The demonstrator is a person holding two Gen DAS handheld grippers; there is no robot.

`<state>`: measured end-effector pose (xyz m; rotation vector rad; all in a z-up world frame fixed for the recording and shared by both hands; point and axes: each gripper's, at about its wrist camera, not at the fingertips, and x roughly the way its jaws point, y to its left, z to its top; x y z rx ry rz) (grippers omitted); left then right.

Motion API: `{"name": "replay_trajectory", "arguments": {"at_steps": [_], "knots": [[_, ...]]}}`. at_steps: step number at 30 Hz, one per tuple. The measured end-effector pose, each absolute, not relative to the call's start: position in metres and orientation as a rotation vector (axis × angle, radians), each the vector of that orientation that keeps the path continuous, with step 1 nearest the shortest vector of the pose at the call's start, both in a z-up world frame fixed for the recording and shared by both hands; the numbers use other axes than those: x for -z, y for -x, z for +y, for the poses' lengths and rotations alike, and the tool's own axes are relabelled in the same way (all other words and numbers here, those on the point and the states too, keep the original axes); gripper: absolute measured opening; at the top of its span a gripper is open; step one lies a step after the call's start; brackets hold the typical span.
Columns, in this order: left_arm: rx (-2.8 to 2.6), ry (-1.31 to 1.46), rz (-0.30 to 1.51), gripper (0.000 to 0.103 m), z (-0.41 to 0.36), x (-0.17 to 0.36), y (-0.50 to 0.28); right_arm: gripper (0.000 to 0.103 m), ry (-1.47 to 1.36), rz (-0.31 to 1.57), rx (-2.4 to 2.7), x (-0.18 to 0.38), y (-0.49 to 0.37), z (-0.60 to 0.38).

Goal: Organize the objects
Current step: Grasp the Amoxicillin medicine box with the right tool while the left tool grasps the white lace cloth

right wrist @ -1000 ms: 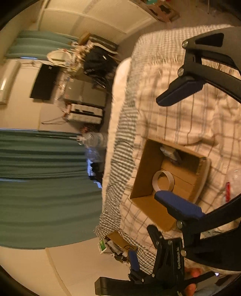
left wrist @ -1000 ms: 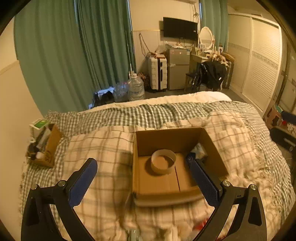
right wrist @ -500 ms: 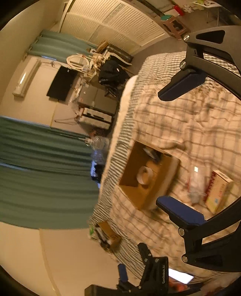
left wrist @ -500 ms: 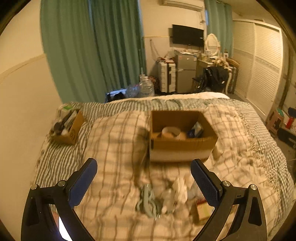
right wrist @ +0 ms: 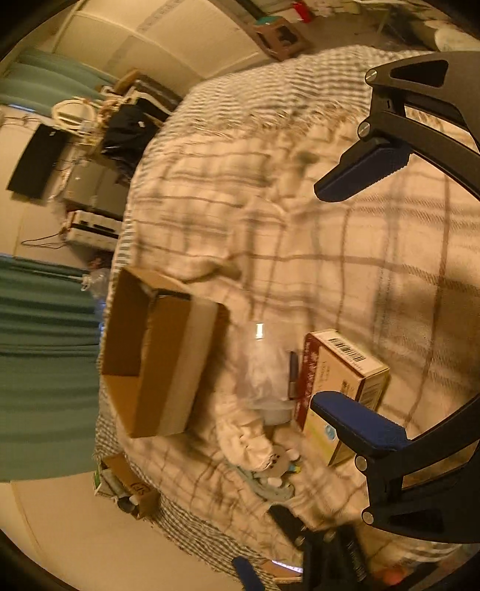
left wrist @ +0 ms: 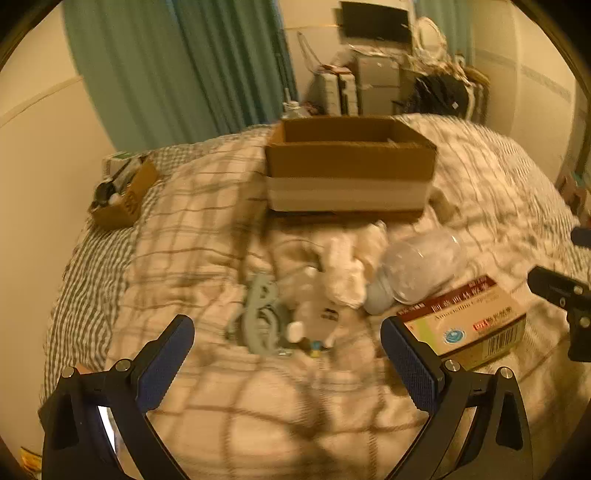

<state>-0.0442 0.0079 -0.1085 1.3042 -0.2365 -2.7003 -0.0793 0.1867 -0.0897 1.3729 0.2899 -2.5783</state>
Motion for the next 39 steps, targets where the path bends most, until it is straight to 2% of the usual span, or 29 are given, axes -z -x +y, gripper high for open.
{"name": "replay_trajectory", "arguments": {"at_steps": [7,16,21,23,25,27,31,36,39], "knots": [[2.617,-1.473,-0.402,0.103,0.034,0.152,0.055,0.103,-1.453,0.284,2.532,0.112,0.088,0.184],[2.600,-1.636,-0.131,0.103,0.008,0.178,0.063,0.102,-1.514,0.296,2.425,0.135,0.091,0.158],[2.580,-1.660,-0.097,0.103,0.006,0.182,0.065,0.101,-1.538,0.286,2.369,0.143,0.093,0.142],[2.583,-1.663,-0.090,0.103,0.005,0.182,0.065,0.095,-1.549,0.257,2.324,0.146,0.094,0.136],[2.585,-1.669,-0.084,0.103,0.004,0.181,0.064,0.079,-1.585,0.206,2.256,0.152,0.097,0.130],[2.587,-1.690,-0.080,0.103,0.003,0.180,0.066,0.073,-1.596,0.187,2.237,0.155,0.098,0.127],[2.624,-1.690,-0.055,0.103,-0.002,0.171,0.068,0.048,-1.497,0.093,2.267,0.131,0.097,0.137],[2.673,-1.562,-0.133,0.103,-0.003,0.152,0.076,0.036,-1.377,0.086,2.344,0.095,0.097,0.150],[2.678,-1.551,-0.161,0.103,-0.002,0.152,0.087,0.033,-1.324,0.091,2.408,0.077,0.101,0.161]]}}
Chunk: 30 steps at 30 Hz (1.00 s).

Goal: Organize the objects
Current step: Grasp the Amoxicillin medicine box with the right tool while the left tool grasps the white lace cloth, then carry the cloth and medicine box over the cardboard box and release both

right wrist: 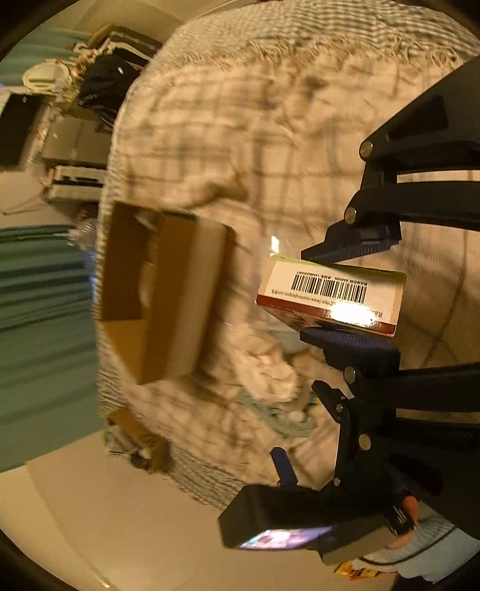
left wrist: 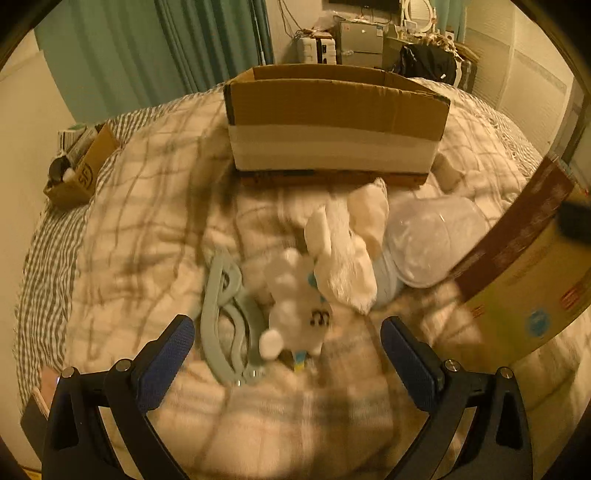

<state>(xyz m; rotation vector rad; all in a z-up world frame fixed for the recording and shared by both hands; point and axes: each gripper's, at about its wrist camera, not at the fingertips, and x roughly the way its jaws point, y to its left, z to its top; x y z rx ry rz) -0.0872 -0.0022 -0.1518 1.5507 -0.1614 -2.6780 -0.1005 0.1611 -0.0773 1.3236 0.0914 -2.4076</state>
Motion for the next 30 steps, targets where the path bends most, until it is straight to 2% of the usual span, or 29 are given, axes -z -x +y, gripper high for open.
{"name": "replay_trajectory", "arguments": {"at_steps": [6,8,10,12,14,15,16,20,23,24,25,30], "knots": [[2.695,-1.572,-0.176,0.101,0.008,0.157,0.113,0.031,-1.292,0.187,2.520,0.059,0.114,0.180],[2.707,-1.578,-0.184,0.094,0.013,0.159,0.119,0.031,-1.294,0.207,2.550,0.056,0.121,0.186],[2.693,-1.619,-0.190,0.074,0.016,0.163,0.127,0.031,-1.296,0.219,2.573,0.055,0.126,0.192],[2.667,-1.661,-0.184,0.061,0.018,0.169,0.135,0.031,-1.301,0.210,2.574,0.055,0.128,0.197],[2.668,-1.661,-0.175,0.054,0.017,0.169,0.136,0.031,-1.305,0.206,2.577,0.055,0.131,0.199],[2.673,-1.662,-0.169,0.041,0.016,0.167,0.136,0.031,-1.305,0.208,2.579,0.056,0.132,0.200],[2.678,-1.663,-0.163,0.037,0.015,0.165,0.136,0.031,-1.306,0.207,2.580,0.056,0.133,0.201],[2.714,-1.678,-0.077,0.032,0.006,0.152,0.132,0.031,-1.299,0.198,2.590,0.053,0.130,0.203],[2.742,-1.637,-0.063,0.025,0.002,0.136,0.124,0.031,-1.282,0.206,2.601,0.047,0.123,0.202],[2.750,-1.623,-0.055,0.021,0.000,0.130,0.121,0.031,-1.271,0.211,2.608,0.042,0.120,0.201],[2.757,-1.613,-0.050,0.009,-0.001,0.125,0.120,0.031,-1.257,0.220,2.618,0.037,0.117,0.201],[2.821,-1.507,-0.075,0.008,-0.003,0.087,0.105,0.031,-1.194,0.260,2.656,0.014,0.104,0.199]]}}
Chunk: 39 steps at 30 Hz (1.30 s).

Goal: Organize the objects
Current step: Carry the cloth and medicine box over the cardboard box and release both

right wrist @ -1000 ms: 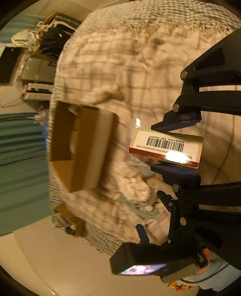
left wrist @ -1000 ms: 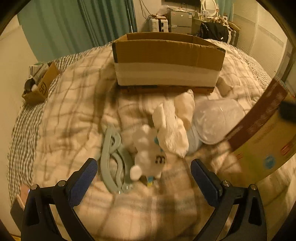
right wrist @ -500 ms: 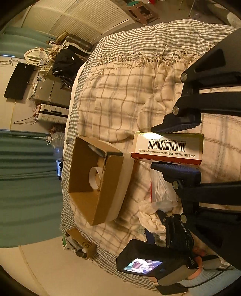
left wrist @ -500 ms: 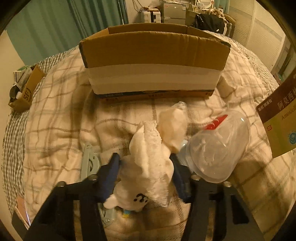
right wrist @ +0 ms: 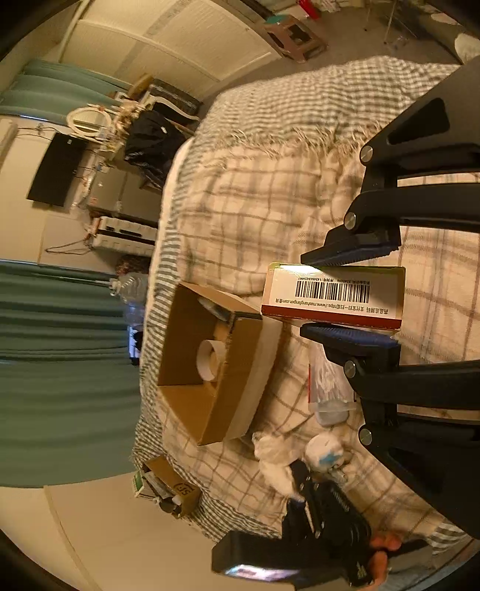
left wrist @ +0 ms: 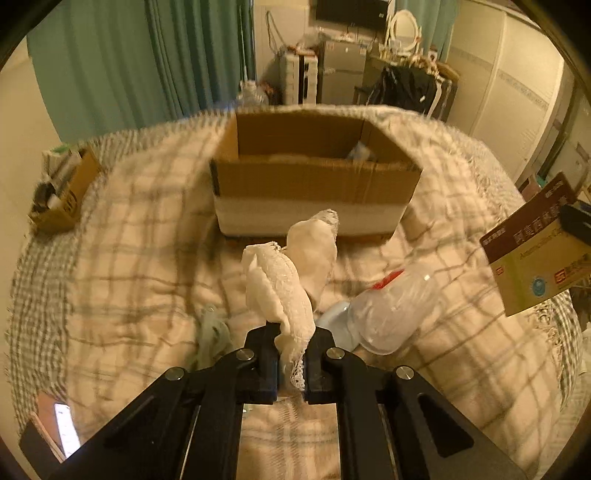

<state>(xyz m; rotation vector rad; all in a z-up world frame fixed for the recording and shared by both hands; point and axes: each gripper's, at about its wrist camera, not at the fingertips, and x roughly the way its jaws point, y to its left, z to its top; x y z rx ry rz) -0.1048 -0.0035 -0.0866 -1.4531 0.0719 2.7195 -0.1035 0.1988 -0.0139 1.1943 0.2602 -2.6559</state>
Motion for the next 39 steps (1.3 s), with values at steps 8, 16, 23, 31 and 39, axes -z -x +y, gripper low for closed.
{"name": "replay_trajectory", "arguments": {"at_steps": [8,16,23,31,39], "knots": [[-2.783,1.333,0.084,0.008,-0.006,0.036,0.093,0.031,-1.080,0.280,2.664,-0.025,0.083,0.184],[-2.819,1.241,0.124,0.008,-0.001,-0.008,0.098,0.031,-0.965,0.333,2.680,-0.067,0.089,0.160],[-2.807,1.244,0.083,0.008,-0.008,-0.032,0.137,0.030,-0.913,0.345,2.679,-0.090,0.125,0.139],[-2.794,1.242,0.099,0.008,-0.008,-0.038,0.202,0.030,-0.912,0.337,2.682,-0.096,0.194,0.122],[-2.765,1.324,0.129,0.008,-0.007,-0.006,0.279,0.030,-0.993,0.331,2.650,-0.064,0.285,0.100]]}}
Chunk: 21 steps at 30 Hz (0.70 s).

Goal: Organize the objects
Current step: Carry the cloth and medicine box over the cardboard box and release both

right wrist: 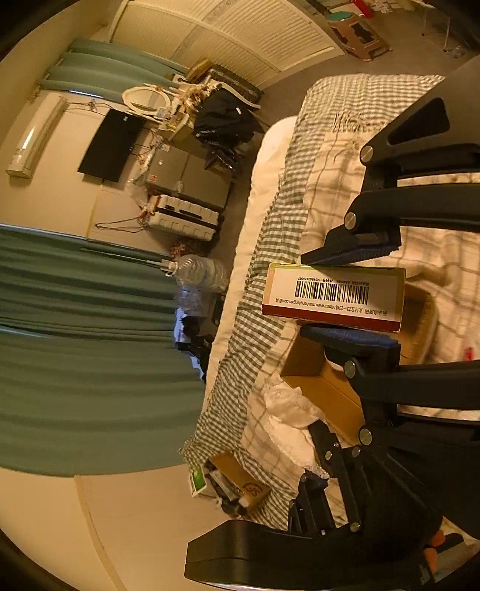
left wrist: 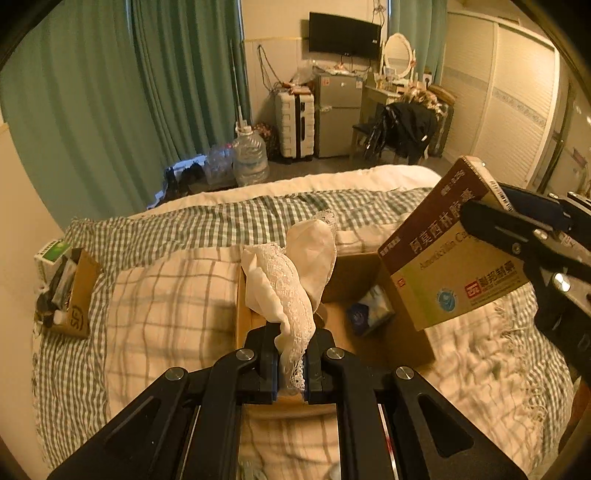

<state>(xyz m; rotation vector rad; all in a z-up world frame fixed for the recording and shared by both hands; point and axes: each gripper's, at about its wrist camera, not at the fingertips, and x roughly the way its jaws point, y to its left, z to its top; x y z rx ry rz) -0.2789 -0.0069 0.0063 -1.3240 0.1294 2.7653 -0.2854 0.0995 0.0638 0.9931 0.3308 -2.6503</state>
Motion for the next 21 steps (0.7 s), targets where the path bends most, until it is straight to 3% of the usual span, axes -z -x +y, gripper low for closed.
{"name": "replay_trajectory", "arguments": {"at_steps": [14,17,18,19,20,21], "knots": [[-2.635,1.508,0.101,0.008,-0.002,0.090,0.333,0.030,-1.221,0.173,2.526,0.045,0.362,0.106],[-2.644,1.493,0.113,0.020,0.002,0.086,0.327,0.032,-1.223,0.114,2.529,0.045,0.360,0.118],[-2.641,1.492,0.115,0.031,0.003,0.083,0.324,0.033,-1.213,0.103,2.534,0.041,0.358,0.121],[-2.639,1.490,0.121,0.047,0.006,0.079,0.322,0.040,-1.202,0.094,2.540,0.036,0.356,0.124],[-2.652,1.476,0.136,0.057,0.009,0.073,0.318,0.048,-1.190,0.084,2.558,0.027,0.351,0.128],[-2.673,1.453,0.150,0.071,0.009,0.066,0.313,0.063,-1.175,0.081,2.577,0.020,0.346,0.131]]}}
